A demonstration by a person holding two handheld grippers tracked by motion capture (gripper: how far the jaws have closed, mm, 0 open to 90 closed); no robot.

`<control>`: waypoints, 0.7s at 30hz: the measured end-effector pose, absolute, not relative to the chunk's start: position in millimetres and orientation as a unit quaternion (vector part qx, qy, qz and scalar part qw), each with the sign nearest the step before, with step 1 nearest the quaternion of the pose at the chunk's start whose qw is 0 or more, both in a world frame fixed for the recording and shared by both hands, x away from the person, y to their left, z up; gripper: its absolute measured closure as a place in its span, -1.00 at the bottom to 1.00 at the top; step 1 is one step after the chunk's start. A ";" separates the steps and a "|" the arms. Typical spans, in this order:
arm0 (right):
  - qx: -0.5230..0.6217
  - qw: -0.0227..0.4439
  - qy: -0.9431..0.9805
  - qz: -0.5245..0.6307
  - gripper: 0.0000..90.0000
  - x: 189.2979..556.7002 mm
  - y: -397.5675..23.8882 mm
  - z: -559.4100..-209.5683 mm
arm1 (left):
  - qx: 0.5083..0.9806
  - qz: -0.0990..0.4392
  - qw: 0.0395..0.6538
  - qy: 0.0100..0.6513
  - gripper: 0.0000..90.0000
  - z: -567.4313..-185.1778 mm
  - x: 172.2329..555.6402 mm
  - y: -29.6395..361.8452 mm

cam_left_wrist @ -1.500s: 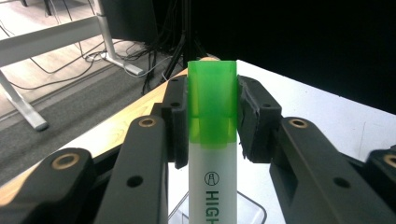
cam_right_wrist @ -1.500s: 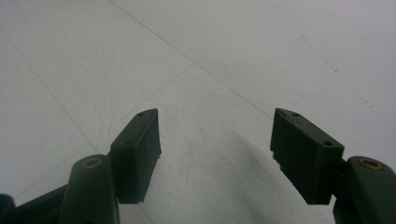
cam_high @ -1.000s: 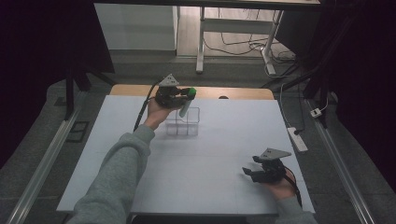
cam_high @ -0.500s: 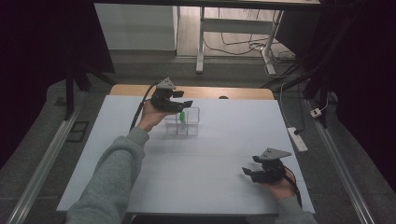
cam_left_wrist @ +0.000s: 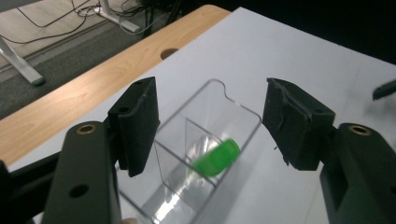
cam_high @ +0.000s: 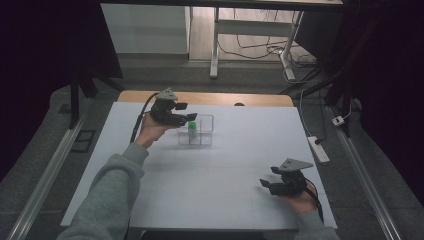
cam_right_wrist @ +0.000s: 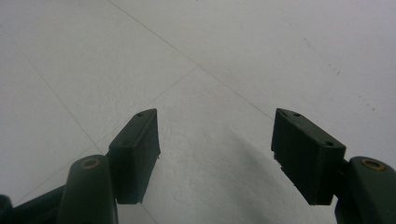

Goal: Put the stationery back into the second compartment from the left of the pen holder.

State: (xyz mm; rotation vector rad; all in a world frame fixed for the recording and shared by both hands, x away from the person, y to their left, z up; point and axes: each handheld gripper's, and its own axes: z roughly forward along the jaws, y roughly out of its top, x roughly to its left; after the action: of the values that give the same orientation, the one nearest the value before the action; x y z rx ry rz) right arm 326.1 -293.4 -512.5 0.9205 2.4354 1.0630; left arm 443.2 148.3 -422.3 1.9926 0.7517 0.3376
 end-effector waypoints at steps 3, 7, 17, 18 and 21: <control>0.322 0.165 0.855 0.372 -0.28 326.1 -293.5 -512.3 | 0.815 0.133 0.472 0.310 -0.21 -423.8 435.6 154.7; 0.323 0.169 0.853 0.372 -0.28 325.8 -293.9 -511.5 | 0.824 0.130 0.453 0.315 -0.23 -427.7 426.3 161.1; 0.326 0.168 0.850 0.377 -0.28 325.8 -296.7 -511.0 | 0.819 0.122 0.455 0.328 -0.23 -448.2 387.1 189.5; 0.327 0.168 0.850 0.377 -0.28 325.9 -297.1 -511.0 | 0.818 0.121 0.454 0.330 -0.23 -451.0 383.1 192.3; 0.328 0.167 0.851 0.376 -0.28 326.3 -297.8 -511.6 | 0.815 0.117 0.457 0.336 -0.23 -459.8 369.3 201.5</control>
State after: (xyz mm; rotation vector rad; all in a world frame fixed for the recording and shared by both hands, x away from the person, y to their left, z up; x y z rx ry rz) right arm 326.3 -297.8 -511.6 0.9323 2.4213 1.0709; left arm 369.3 201.5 -459.8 2.0097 0.8271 0.2873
